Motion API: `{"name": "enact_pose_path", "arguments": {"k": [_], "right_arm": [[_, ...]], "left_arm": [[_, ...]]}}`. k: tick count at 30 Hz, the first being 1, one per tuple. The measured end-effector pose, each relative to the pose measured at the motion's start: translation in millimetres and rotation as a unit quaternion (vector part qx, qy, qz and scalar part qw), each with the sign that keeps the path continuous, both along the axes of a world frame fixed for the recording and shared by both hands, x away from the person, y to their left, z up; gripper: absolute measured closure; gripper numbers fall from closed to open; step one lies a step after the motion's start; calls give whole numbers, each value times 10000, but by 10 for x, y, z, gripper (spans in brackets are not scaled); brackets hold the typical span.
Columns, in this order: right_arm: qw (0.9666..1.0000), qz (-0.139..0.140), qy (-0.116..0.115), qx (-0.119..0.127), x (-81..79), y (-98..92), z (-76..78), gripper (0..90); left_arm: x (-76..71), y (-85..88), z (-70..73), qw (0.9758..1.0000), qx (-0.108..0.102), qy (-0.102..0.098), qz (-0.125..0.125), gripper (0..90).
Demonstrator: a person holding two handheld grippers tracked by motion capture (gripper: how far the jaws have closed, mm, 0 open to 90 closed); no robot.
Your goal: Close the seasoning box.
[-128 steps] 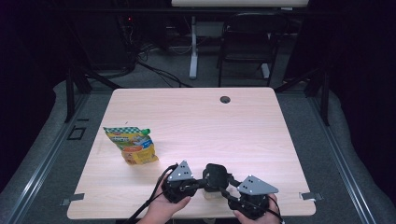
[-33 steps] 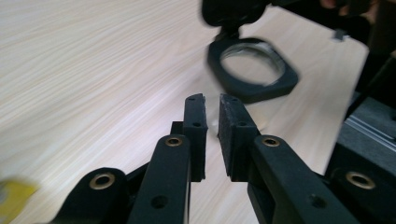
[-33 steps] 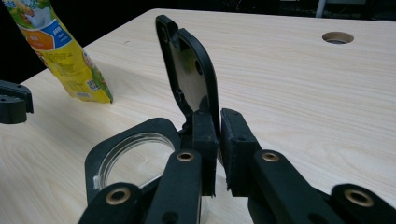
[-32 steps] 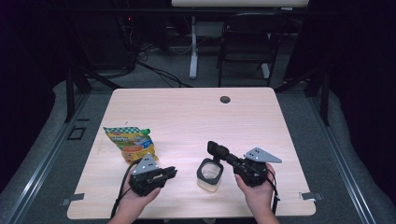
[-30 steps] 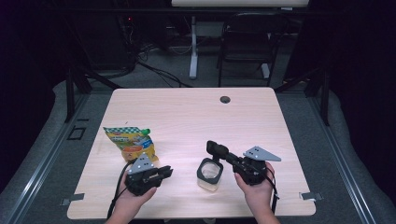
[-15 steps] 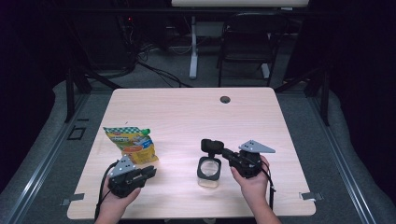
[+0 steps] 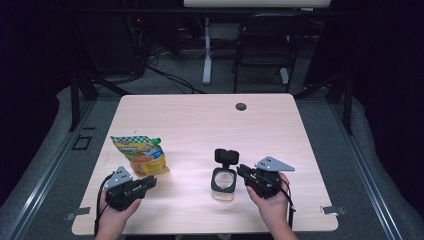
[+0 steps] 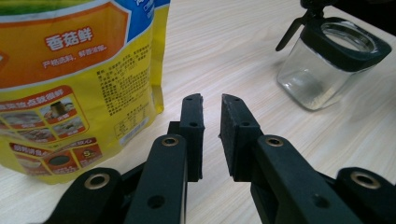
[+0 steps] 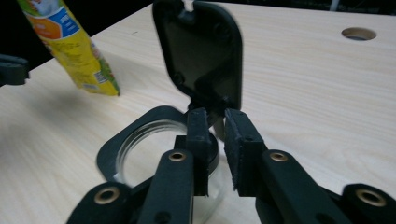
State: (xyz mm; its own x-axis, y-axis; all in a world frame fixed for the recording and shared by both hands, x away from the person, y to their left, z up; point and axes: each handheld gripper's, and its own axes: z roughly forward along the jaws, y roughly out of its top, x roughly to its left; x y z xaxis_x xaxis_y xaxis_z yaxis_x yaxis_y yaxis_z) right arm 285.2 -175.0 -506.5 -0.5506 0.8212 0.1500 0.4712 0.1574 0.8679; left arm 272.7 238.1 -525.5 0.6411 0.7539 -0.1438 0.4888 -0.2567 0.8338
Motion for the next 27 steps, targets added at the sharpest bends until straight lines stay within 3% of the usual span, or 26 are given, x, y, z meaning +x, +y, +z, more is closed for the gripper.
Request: {"name": "enact_pose_path", "arguments": {"k": [3, 6, 9, 15, 21, 27], "right_arm": [[10000, -6, 73, -46, -55, 15, -26, 748], [9994, -39, 345, -55, -51, 56, -76, 669], [9988, -62, 494, -39, -50, 110, -146, 651], [9987, -122, 493, -98, -51, 178, -195, 642], [9982, -195, 545, 143, -4, 185, -226, 667], [9982, -177, 552, 152, -2, 249, -229, 672]], "left_arm": [[12, 25, -14, 10000, -52, -12, 55, 793], [20, 44, -29, 9999, -86, 10, 78, 793], [11, 49, -35, 10000, -11, 28, 87, 794], [-11, 66, -46, 9999, -37, 28, 146, 794], [-3, 84, -48, 9998, -49, 23, 167, 794], [0, 122, -32, 9998, -14, 10, 210, 793]]}}
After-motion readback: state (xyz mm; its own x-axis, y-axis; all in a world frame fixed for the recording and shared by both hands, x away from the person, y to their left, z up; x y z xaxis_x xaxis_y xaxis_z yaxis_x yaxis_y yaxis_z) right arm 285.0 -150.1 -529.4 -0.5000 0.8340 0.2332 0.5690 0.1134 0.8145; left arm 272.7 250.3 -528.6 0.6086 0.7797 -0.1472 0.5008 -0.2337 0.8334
